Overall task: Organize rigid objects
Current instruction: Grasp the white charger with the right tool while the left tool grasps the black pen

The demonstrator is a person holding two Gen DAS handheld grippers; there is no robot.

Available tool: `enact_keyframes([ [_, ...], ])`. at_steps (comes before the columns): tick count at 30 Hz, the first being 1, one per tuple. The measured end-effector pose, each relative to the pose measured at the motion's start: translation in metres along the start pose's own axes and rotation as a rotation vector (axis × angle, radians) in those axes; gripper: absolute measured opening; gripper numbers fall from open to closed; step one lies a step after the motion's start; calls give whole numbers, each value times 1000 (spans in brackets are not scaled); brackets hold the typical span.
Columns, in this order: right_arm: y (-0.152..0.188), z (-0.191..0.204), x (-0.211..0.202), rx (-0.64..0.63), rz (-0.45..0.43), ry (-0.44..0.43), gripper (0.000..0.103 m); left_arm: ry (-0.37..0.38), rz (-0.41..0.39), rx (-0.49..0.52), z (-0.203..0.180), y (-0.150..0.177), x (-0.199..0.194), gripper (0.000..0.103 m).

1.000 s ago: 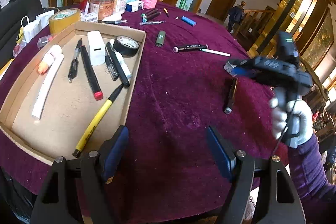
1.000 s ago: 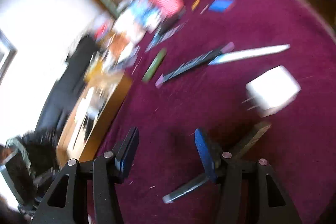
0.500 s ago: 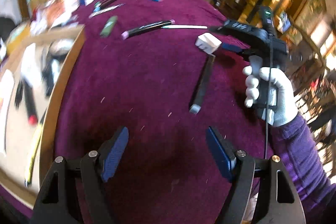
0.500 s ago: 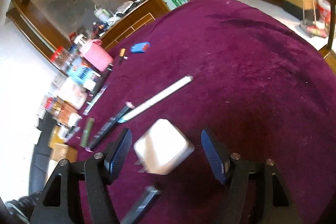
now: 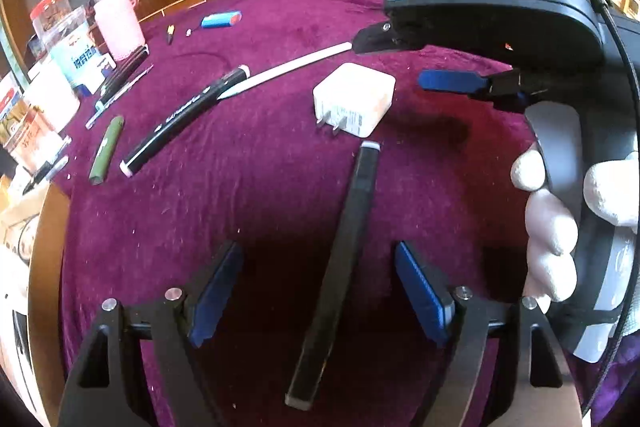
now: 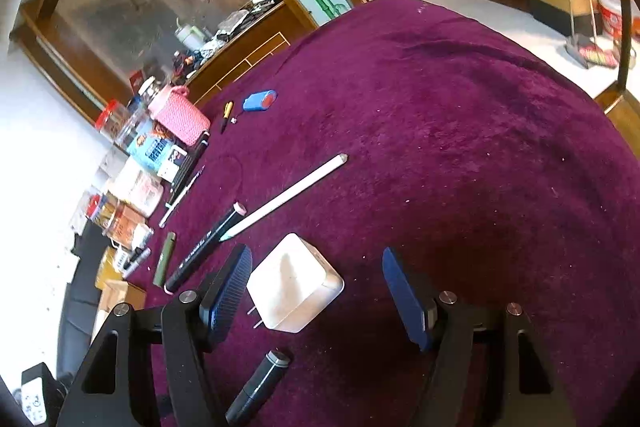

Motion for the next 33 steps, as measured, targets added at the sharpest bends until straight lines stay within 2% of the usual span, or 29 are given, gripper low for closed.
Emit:
enact_keyframes([
  [1,0,-1,0,8,4,-5,72,20,2,-21,2,2,1,78],
  [3,2,-1,3,17,18,-12,72,28,-12,-40,10,5,-1,65],
  [5,4,0,5,17,33,-15,72,24,-19,-58,18,6,-5,27],
  [6,5,1,6,16,38,-16,72,27,-16,-73,23,8,-7,17],
  [7,5,1,8,13,43,-16,72,50,-13,-104,30,11,-9,14],
  [9,7,1,9,7,48,-13,72,86,-5,-163,41,17,-12,14],
  [15,10,5,12,-30,46,2,73,48,-9,-237,64,36,-27,14],
  [25,21,27,24,-131,69,-11,84,-60,-67,-208,75,41,-63,14],
  [29,29,38,29,-239,60,65,88,-106,-80,-189,77,42,-73,14],
  [33,33,40,33,-276,69,83,89,-136,-84,-179,77,46,-78,14],
])
Point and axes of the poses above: each gripper's, at about its wrist camera, not at the fingertips, and x roughly the way its jaws point, z to its left, y to its underside, the point moved 9 cm from there along x, roughly the way its jaws point, and after that the axes turned 5 degrees about x, right-handed, at the moved point
